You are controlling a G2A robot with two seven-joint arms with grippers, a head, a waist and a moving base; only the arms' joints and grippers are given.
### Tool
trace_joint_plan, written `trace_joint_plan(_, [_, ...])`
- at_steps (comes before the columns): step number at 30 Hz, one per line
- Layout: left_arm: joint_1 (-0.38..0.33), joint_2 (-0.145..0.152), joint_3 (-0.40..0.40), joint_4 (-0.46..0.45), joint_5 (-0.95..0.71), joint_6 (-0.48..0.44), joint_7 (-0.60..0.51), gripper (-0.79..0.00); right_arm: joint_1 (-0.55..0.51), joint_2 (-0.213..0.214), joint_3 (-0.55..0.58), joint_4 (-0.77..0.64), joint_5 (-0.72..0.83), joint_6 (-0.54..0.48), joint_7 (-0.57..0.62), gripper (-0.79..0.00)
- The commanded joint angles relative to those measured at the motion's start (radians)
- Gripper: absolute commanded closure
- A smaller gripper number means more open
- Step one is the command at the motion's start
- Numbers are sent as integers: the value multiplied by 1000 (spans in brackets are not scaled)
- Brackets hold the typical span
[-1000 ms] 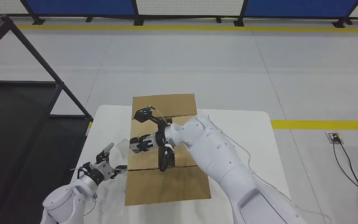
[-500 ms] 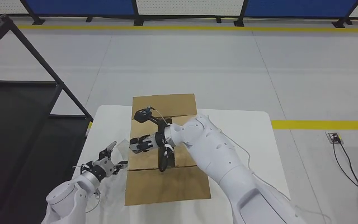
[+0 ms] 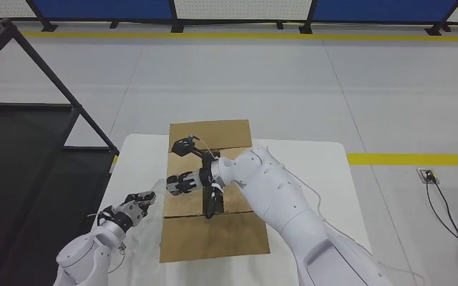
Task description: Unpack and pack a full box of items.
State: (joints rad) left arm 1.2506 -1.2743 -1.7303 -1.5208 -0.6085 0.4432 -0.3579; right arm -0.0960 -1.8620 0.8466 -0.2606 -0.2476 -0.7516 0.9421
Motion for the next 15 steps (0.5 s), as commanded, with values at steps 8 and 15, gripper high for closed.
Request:
trace_joint_plan(8, [82,-13,20,-120,57,-174,252,0,9,0,5,6,9,23,0,-785])
trace_joint_plan(15, [105,-18,37,-171,90,-236,331,0,14,1,2,9,-9,62,-36,-785])
